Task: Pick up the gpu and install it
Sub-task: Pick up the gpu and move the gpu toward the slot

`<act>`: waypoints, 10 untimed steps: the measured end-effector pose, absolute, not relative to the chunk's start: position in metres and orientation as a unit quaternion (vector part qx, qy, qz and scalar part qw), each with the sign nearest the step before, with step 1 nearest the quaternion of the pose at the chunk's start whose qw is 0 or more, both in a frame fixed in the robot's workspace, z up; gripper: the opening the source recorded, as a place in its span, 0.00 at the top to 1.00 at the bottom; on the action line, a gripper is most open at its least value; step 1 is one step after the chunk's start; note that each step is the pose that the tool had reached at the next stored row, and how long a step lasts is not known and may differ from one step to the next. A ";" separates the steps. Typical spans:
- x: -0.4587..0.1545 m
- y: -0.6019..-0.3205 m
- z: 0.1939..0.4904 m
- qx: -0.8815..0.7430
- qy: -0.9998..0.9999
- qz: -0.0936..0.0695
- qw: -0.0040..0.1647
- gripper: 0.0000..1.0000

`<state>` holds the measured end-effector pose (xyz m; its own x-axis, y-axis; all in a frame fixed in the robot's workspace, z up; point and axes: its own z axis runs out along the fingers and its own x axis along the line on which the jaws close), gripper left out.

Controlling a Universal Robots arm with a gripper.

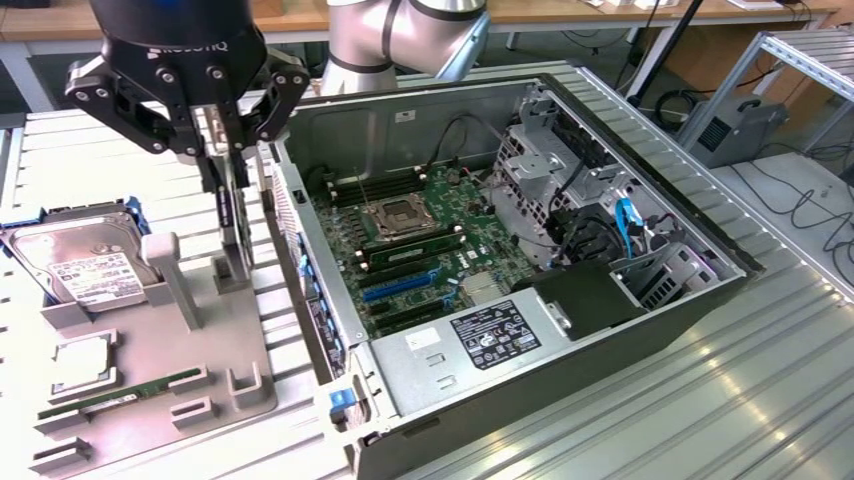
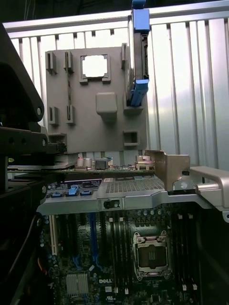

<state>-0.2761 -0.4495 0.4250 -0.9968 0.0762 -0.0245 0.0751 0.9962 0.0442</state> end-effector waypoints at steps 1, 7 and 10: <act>-0.276 -0.450 0.425 0.038 0.999 0.022 0.013 0.74; -0.272 -0.450 0.425 0.038 0.999 0.022 0.013 0.74; -0.270 -0.450 0.425 0.038 0.999 0.022 0.013 0.74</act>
